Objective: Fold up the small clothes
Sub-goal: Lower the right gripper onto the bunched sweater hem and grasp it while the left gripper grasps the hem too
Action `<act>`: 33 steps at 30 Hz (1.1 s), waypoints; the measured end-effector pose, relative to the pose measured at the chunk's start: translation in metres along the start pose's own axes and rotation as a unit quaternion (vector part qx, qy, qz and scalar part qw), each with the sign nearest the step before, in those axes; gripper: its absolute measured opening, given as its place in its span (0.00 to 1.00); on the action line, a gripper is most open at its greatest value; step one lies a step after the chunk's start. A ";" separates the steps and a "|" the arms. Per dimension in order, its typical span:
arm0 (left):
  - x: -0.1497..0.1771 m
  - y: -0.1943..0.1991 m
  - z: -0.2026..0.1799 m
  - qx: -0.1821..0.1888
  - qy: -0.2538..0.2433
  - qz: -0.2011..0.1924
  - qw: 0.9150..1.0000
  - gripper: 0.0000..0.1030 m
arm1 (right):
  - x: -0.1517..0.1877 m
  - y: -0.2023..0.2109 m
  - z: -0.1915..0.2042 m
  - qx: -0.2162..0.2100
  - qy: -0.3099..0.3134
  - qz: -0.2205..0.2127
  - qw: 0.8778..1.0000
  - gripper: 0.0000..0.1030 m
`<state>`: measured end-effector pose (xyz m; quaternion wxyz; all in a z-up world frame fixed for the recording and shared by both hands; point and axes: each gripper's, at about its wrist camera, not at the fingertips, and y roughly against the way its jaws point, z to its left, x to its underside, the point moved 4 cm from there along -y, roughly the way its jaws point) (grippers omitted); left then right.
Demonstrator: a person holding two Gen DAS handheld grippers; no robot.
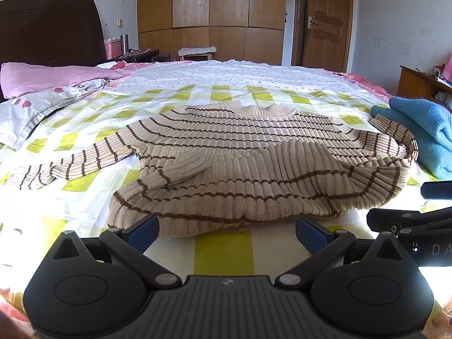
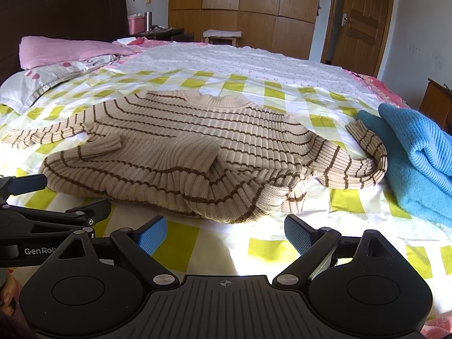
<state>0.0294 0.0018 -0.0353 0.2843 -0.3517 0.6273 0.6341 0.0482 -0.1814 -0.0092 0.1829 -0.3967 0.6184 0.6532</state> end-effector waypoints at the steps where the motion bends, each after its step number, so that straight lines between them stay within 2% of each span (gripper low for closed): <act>1: 0.000 0.000 0.000 0.000 -0.001 0.000 1.000 1.00 | 0.000 0.000 0.000 -0.001 -0.001 0.000 1.000 0.89; 15: -0.008 0.000 -0.001 0.001 -0.011 -0.010 1.000 1.00 | -0.006 0.000 -0.001 -0.003 0.002 -0.005 1.000 0.89; 26: -0.015 -0.009 0.010 -0.001 0.002 0.006 1.000 1.00 | -0.017 -0.011 0.004 -0.020 0.002 -0.002 1.000 0.89; 33: -0.019 -0.010 0.016 -0.003 0.003 0.003 1.000 1.00 | -0.023 -0.012 0.010 -0.026 0.009 -0.005 1.000 0.89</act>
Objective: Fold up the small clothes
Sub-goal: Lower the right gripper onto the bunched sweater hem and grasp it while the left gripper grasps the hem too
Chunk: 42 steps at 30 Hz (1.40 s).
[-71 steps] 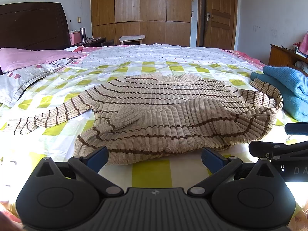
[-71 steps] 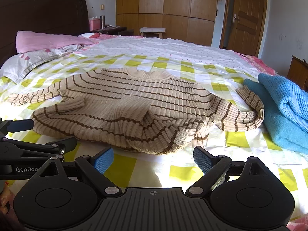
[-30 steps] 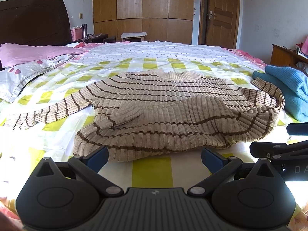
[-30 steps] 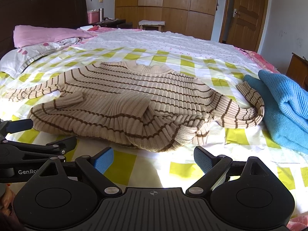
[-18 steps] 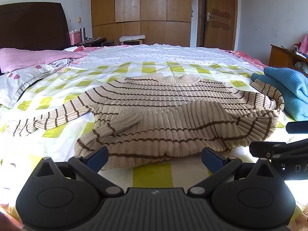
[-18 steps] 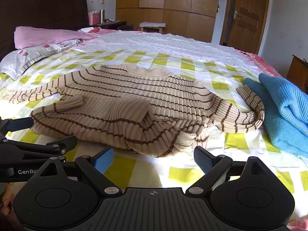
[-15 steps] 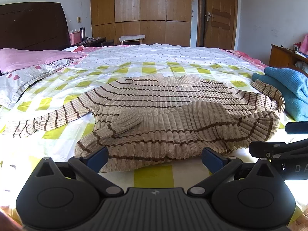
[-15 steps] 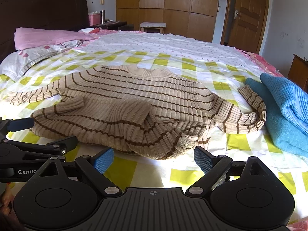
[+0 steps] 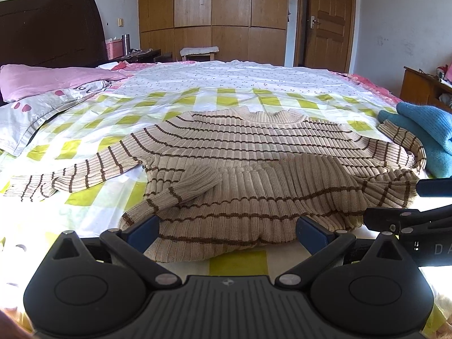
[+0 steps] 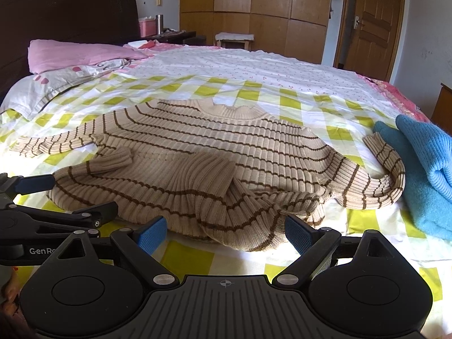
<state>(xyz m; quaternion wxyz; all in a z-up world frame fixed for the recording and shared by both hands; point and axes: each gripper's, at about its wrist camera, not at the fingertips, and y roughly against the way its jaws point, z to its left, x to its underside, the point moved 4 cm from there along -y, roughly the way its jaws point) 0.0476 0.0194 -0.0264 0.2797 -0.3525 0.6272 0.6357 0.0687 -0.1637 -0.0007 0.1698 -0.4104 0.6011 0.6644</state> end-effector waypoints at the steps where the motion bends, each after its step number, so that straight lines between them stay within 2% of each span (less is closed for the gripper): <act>1: -0.001 0.000 0.001 0.000 0.001 0.000 1.000 1.00 | -0.001 0.000 0.001 0.000 0.002 -0.001 1.000 0.89; 14: -0.013 -0.006 0.013 -0.003 -0.013 -0.006 1.000 1.00 | -0.016 -0.012 0.009 -0.022 0.010 -0.004 1.000 0.89; 17: -0.022 -0.002 0.020 0.005 -0.024 -0.026 0.999 1.00 | -0.026 -0.012 0.003 -0.021 0.008 -0.021 1.000 0.89; 21: -0.038 -0.001 0.038 -0.004 -0.027 -0.048 0.998 1.00 | -0.043 -0.020 -0.014 -0.014 -0.001 -0.040 0.999 0.89; 25: -0.051 -0.012 0.055 -0.007 -0.032 -0.053 0.998 1.00 | -0.053 -0.042 -0.027 -0.008 0.005 -0.026 1.000 0.87; 31: -0.051 -0.042 0.058 0.009 -0.058 -0.029 0.998 1.00 | -0.049 -0.071 -0.033 -0.033 0.025 0.006 0.999 0.81; 37: -0.048 -0.065 0.044 0.042 -0.085 0.000 0.996 0.90 | -0.039 -0.091 -0.035 -0.075 0.016 0.044 0.996 0.68; 40: -0.045 -0.076 0.041 0.054 -0.088 0.024 0.994 0.74 | -0.037 -0.098 -0.034 -0.076 0.014 0.059 0.995 0.59; 42: -0.042 -0.082 0.042 0.057 -0.083 0.044 0.994 0.54 | -0.036 -0.099 -0.033 -0.081 0.014 0.065 0.994 0.51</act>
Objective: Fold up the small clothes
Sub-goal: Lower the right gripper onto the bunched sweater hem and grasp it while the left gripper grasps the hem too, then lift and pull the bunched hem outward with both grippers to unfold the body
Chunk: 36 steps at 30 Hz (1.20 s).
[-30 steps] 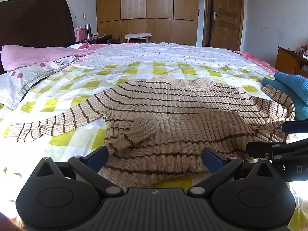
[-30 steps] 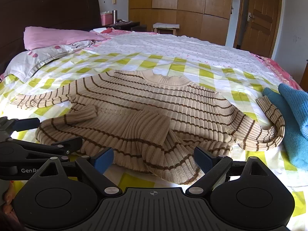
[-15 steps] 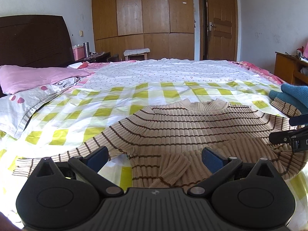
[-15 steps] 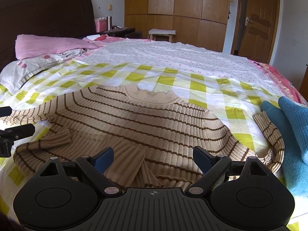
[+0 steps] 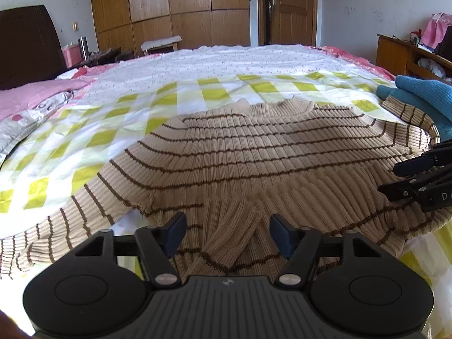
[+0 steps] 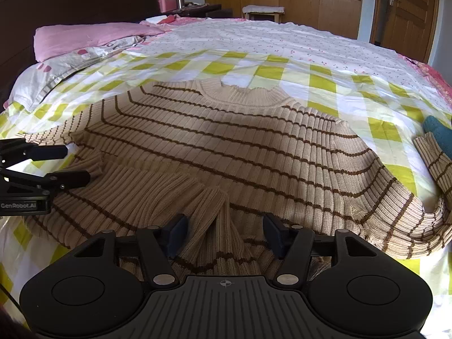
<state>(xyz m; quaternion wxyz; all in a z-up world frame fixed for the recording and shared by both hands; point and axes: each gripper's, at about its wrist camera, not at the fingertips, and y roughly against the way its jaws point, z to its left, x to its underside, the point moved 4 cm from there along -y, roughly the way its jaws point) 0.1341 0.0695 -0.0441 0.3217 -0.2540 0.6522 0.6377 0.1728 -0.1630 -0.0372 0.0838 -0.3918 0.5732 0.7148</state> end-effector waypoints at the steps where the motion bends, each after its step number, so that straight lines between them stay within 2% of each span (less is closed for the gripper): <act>1: 0.002 -0.003 0.001 0.003 0.005 0.011 1.000 0.49 | 0.000 0.000 0.001 -0.002 0.000 0.001 1.000 0.48; 3: 0.006 -0.006 0.005 0.007 0.019 0.024 1.000 0.39 | 0.001 0.001 0.002 -0.009 -0.002 0.005 1.000 0.35; 4: 0.008 -0.006 0.007 0.011 0.026 0.026 0.999 0.35 | 0.001 0.001 0.003 -0.012 -0.004 0.006 1.000 0.32; 6: 0.010 -0.002 0.010 0.019 0.036 0.026 0.999 0.22 | 0.001 0.005 0.005 -0.015 -0.004 0.006 1.000 0.25; 9: 0.013 0.008 0.013 0.031 0.044 0.022 0.998 0.18 | 0.003 0.012 0.009 -0.017 0.001 0.003 1.000 0.15; 11: 0.015 0.015 0.014 0.039 0.046 0.021 0.998 0.17 | 0.004 0.020 0.012 -0.023 0.004 0.000 1.000 0.13; 18: 0.029 0.053 0.017 0.077 0.063 0.009 0.995 0.15 | 0.016 0.058 0.028 -0.048 0.039 -0.014 0.998 0.11; 23: 0.048 0.085 0.015 0.107 0.058 0.011 0.992 0.15 | 0.042 0.090 0.041 -0.073 0.084 -0.009 0.994 0.10; 28: 0.067 0.112 0.015 0.117 0.042 0.022 0.992 0.15 | 0.072 0.109 0.047 -0.077 0.130 0.012 0.988 0.10; 30: 0.071 0.123 0.015 0.121 0.031 0.028 0.992 0.15 | 0.087 0.113 0.049 -0.077 0.159 0.033 0.984 0.10; 34: 0.081 0.142 0.014 0.116 0.006 0.047 0.992 0.15 | 0.107 0.121 0.049 -0.066 0.198 0.056 0.976 0.16; 36: 0.085 0.149 0.015 0.112 0.003 0.053 0.992 0.15 | 0.114 0.126 0.046 -0.066 0.204 0.065 0.975 0.16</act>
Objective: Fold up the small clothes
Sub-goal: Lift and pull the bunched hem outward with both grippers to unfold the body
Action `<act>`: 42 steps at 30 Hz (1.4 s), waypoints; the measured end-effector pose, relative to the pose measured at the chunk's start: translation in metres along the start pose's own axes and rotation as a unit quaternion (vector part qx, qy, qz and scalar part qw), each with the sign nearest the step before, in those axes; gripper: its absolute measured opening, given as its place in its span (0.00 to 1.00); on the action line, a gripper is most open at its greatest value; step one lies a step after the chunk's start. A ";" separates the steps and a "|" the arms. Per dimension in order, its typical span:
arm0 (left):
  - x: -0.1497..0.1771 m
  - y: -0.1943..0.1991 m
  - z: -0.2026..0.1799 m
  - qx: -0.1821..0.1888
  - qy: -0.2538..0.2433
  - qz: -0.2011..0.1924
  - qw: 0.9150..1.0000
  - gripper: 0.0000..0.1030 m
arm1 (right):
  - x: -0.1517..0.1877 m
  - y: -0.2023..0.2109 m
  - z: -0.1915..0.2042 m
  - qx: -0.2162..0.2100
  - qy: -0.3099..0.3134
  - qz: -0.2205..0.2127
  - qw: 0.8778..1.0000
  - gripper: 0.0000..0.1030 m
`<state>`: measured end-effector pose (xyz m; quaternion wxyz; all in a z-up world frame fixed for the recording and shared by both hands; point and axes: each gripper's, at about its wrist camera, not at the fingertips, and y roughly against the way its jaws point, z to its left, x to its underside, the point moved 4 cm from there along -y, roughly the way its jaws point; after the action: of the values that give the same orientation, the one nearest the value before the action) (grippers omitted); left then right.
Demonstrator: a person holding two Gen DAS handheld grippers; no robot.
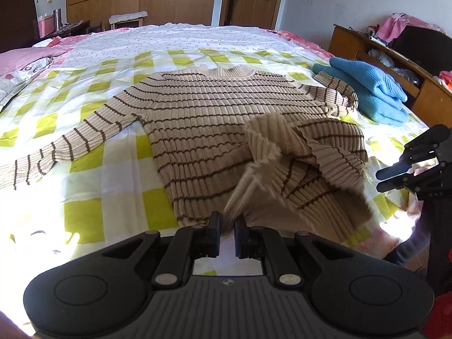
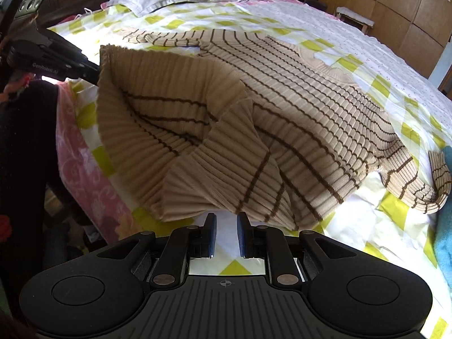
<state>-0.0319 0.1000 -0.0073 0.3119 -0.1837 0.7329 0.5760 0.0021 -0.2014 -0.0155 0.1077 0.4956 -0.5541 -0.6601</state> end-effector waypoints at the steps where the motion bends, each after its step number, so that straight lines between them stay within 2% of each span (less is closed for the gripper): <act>1: 0.003 0.004 0.000 -0.002 0.001 0.002 1.000 0.15 | 0.003 0.003 0.000 0.000 0.001 0.001 1.000 0.17; 5: 0.006 0.014 0.000 -0.007 0.020 -0.011 1.000 0.15 | -0.004 0.012 -0.009 0.017 -0.029 -0.026 0.999 0.19; 7: 0.002 0.014 0.002 -0.002 0.042 -0.025 0.999 0.16 | -0.016 0.010 -0.012 0.024 -0.049 -0.053 0.997 0.25; 8: -0.001 0.013 0.002 -0.001 0.052 -0.031 0.998 0.16 | -0.022 0.006 -0.012 0.033 -0.054 -0.064 0.996 0.33; 11: -0.006 0.012 0.000 0.006 0.068 -0.043 0.997 0.16 | -0.042 -0.010 -0.005 0.050 -0.056 -0.081 0.994 0.45; 14: -0.010 0.008 -0.007 0.012 0.074 -0.051 0.996 0.21 | -0.053 -0.028 0.010 0.042 -0.057 -0.079 0.994 0.52; 16: -0.009 0.002 -0.014 0.022 0.077 -0.048 0.996 0.22 | -0.054 -0.039 0.021 0.046 -0.048 -0.067 0.996 0.52; 19: -0.003 -0.011 -0.028 0.015 0.063 -0.027 0.998 0.28 | -0.048 -0.050 0.031 0.072 -0.033 -0.046 0.996 0.51; 22: 0.004 -0.025 -0.039 -0.009 0.040 -0.002 0.999 0.29 | -0.038 -0.054 0.029 0.086 -0.032 -0.023 0.995 0.40; 24: 0.009 -0.033 -0.045 -0.030 0.028 0.017 0.999 0.29 | -0.030 -0.053 0.023 0.086 -0.049 -0.009 0.995 0.18; 27: 0.013 -0.035 -0.047 -0.055 0.018 0.027 0.998 0.29 | -0.022 -0.044 0.012 0.087 -0.084 -0.006 0.993 0.04; 31: 0.017 -0.025 -0.040 -0.086 0.015 0.030 0.996 0.29 | -0.002 -0.021 -0.002 0.112 -0.118 -0.008 0.987 0.00; 34: 0.020 -0.015 -0.035 -0.089 0.024 0.027 0.995 0.29 | 0.011 -0.007 -0.014 0.116 -0.148 -0.003 0.982 0.00; 36: 0.019 -0.011 -0.034 -0.078 0.036 0.021 0.996 0.29 | 0.012 -0.004 -0.013 0.111 -0.158 -0.010 0.981 0.10; 40: 0.016 -0.005 -0.040 -0.062 0.053 0.006 0.997 0.29 | 0.002 -0.012 0.007 0.089 -0.143 -0.032 0.985 0.19; 42: 0.014 -0.003 -0.046 -0.057 0.052 0.003 0.997 0.32 | -0.009 -0.019 0.020 0.083 -0.126 -0.042 0.988 0.41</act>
<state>-0.0517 0.0564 -0.0129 0.2602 -0.2287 0.7149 0.6074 -0.0012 -0.1761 -0.0289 -0.0320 0.4380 -0.5948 -0.6734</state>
